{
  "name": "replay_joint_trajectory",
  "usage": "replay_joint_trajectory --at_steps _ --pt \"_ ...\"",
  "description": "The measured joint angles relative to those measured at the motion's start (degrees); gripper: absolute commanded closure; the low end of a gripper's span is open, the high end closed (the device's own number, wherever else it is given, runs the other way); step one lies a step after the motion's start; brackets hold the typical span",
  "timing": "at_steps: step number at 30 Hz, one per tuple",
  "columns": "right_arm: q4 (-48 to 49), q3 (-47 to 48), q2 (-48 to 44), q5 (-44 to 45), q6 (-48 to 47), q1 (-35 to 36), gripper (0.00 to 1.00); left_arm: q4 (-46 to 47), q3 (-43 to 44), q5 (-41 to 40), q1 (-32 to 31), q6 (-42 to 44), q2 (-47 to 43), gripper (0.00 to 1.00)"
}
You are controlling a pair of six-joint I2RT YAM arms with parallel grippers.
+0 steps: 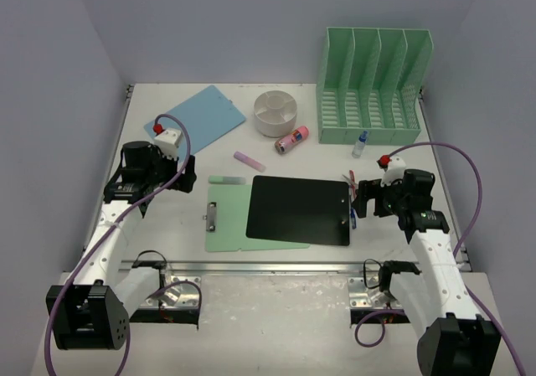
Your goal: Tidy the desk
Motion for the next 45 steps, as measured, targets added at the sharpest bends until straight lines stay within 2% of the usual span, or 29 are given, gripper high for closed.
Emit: replay_joint_trajectory --at_steps 11,13,15,18,19,20,22,23,26,28,31,37,45 --pt "0.0 0.0 0.1 0.0 0.0 0.0 0.01 -0.3 0.0 1.9 -0.6 1.4 -0.7 0.00" --pt "0.0 0.0 0.1 0.0 0.0 0.0 0.01 -0.2 0.0 1.2 -3.1 1.8 -0.9 0.00" --pt "0.1 0.0 0.1 0.0 0.0 0.0 0.01 -0.4 0.6 -0.1 -8.4 2.5 0.2 0.00" --pt "0.3 0.0 0.4 0.0 0.0 0.0 0.01 -2.1 7.1 -2.1 -17.1 3.3 8.0 0.08" --pt "0.3 0.0 0.6 0.0 0.0 0.0 0.01 -3.1 9.8 -2.4 -18.9 3.5 10.9 0.12" --pt "0.4 0.0 0.8 0.1 0.0 0.0 0.01 -4.0 13.6 -2.8 -20.7 3.6 14.7 0.21" --pt "0.3 0.0 1.0 0.2 0.1 0.0 0.01 -5.7 22.3 -3.3 -23.5 3.8 22.1 0.29" --pt "0.4 0.0 1.1 0.2 0.2 0.0 0.01 -6.1 26.1 -3.5 -24.8 3.8 25.2 0.37" --pt "0.4 0.0 1.2 0.3 0.2 0.0 0.01 -8.0 37.3 -4.3 -27.7 3.6 33.7 0.44" --pt "0.5 0.0 1.2 0.5 0.2 0.0 0.01 -8.2 46.0 -5.0 -30.8 3.2 41.2 0.46" --pt "0.8 0.0 1.4 0.6 0.2 0.0 0.01 -7.9 51.4 -5.9 -33.3 3.0 47.5 0.46" --pt "1.6 0.0 1.7 0.7 0.2 0.0 0.01 -5.2 57.3 -6.3 -35.0 1.1 57.7 0.45" --pt "1.7 -0.5 1.7 0.8 0.2 0.0 0.01 -0.4 61.1 -8.9 -36.7 -0.3 64.2 0.45"
